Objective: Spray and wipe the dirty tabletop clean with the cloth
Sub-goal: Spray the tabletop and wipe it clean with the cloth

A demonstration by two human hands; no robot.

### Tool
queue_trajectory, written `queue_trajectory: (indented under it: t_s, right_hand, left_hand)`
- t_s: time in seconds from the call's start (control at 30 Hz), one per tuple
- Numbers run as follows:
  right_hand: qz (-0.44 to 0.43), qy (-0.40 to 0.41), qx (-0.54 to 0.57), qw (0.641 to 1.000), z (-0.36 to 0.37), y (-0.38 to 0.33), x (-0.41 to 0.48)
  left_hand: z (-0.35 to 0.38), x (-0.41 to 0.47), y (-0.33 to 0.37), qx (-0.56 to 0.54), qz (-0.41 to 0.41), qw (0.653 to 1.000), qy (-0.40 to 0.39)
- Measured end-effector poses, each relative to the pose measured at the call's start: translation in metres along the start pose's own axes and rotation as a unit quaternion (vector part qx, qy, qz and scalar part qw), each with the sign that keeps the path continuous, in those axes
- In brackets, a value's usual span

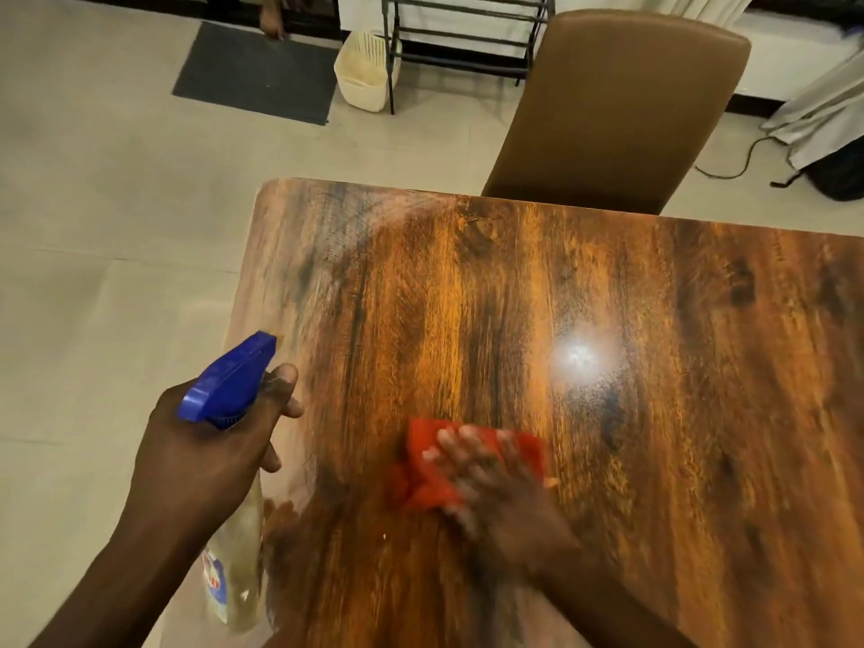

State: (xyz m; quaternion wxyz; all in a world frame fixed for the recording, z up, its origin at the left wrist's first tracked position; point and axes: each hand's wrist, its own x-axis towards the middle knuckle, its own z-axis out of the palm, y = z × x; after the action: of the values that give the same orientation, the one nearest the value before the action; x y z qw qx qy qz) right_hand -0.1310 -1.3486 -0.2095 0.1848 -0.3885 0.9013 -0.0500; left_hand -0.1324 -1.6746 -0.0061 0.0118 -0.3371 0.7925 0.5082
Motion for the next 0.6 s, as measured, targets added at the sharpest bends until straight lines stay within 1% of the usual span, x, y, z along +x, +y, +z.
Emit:
queue_trajectory:
  t_s: [0.1,0.2,0.27,0.37,0.43,0.47,0.53,0.6]
  right_hand:
    - [0.142,0.000,0.028,0.989,-0.029,0.073,-0.005]
    - [0.274,0.020,0.112,0.955,-0.065,0.133,0.032]
    - [0.335,0.047,0.153,0.928,-0.089,0.157,0.077]
    - [0.394,0.081,0.160,0.902,-0.117,0.163,0.163]
    - [0.414,0.078,0.162,0.893,-0.132,0.149,0.223]
    - [0.409,0.070,0.162,0.895,-0.136,0.137,0.251]
    - [0.366,0.052,0.152,0.917,-0.141,0.104,0.303]
    - [0.291,0.028,0.134,0.947,-0.138,0.061,0.342]
  left_hand:
    - [-0.010,-0.003,-0.010,-0.009,-0.008,1.000,0.003]
    - [-0.024,-0.001,-0.020,-0.019,-0.013,1.000,0.012]
    - [-0.031,0.005,-0.025,-0.026,-0.016,0.999,0.017]
    - [-0.043,0.013,-0.033,-0.043,-0.015,0.999,0.024]
    - [-0.051,0.018,-0.038,-0.045,-0.013,0.998,0.028]
    - [-0.055,0.021,-0.041,-0.046,-0.012,0.998,0.028]
    - [-0.063,0.026,-0.046,-0.051,-0.012,0.998,0.029]
    - [-0.069,0.030,-0.051,-0.052,-0.013,0.998,0.029]
